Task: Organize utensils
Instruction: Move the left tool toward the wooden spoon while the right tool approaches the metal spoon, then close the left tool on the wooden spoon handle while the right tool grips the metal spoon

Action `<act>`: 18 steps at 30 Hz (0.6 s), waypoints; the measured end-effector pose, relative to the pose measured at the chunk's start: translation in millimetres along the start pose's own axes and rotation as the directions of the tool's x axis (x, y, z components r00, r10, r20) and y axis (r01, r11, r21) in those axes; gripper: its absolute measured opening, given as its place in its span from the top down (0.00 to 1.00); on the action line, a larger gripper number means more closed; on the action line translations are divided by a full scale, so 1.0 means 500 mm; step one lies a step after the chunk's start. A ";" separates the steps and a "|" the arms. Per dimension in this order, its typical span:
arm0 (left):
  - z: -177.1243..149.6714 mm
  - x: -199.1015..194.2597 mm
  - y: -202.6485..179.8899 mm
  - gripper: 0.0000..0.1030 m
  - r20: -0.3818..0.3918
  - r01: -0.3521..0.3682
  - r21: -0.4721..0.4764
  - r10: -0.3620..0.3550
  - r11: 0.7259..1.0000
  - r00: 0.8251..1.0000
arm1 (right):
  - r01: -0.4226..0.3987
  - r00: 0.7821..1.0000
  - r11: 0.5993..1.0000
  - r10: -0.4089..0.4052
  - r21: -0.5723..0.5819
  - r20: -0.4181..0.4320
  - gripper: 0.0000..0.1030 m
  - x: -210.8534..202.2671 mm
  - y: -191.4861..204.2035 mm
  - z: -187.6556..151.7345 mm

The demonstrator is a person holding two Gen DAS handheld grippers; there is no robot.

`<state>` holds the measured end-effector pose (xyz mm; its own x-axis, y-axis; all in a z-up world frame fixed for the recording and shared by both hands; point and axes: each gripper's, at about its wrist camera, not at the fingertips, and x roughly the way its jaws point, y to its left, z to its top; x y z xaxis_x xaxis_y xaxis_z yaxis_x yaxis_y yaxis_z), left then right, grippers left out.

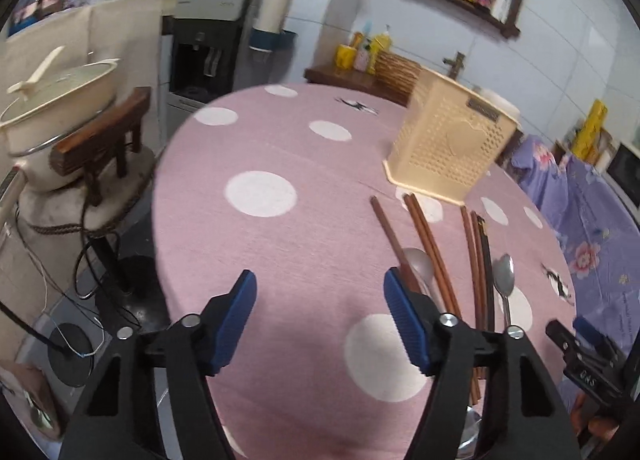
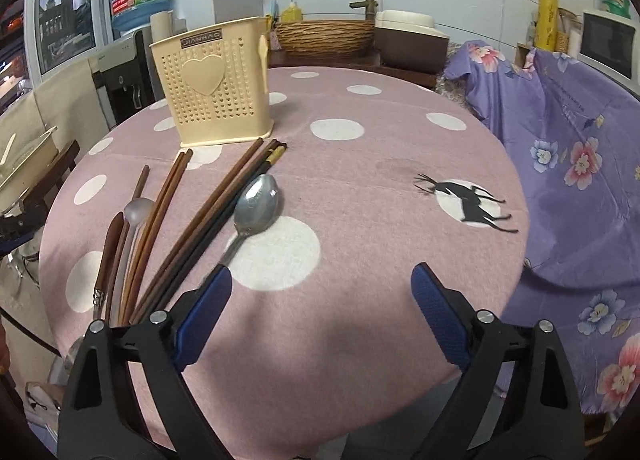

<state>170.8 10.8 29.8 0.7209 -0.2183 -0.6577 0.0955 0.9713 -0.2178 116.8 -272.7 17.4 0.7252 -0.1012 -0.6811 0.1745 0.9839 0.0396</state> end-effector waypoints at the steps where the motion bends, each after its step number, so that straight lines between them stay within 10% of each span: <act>1: -0.002 0.008 -0.019 0.44 -0.022 0.013 0.029 -0.012 1.000 1.000 | -0.007 1.000 1.000 0.007 -0.009 -0.008 0.18 0.007 0.006 0.007; 18: -0.016 0.106 -0.122 0.67 -0.197 0.037 0.144 -0.007 0.989 0.980 | -0.043 0.996 0.999 0.041 -0.021 -0.074 0.28 0.055 0.029 0.027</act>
<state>197.7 -60.8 2.6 0.5705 -0.2398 -0.7855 0.2198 0.9661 -0.1353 148.3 -263.2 8.8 0.6801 -0.0494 -0.7314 0.1293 0.9902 0.0533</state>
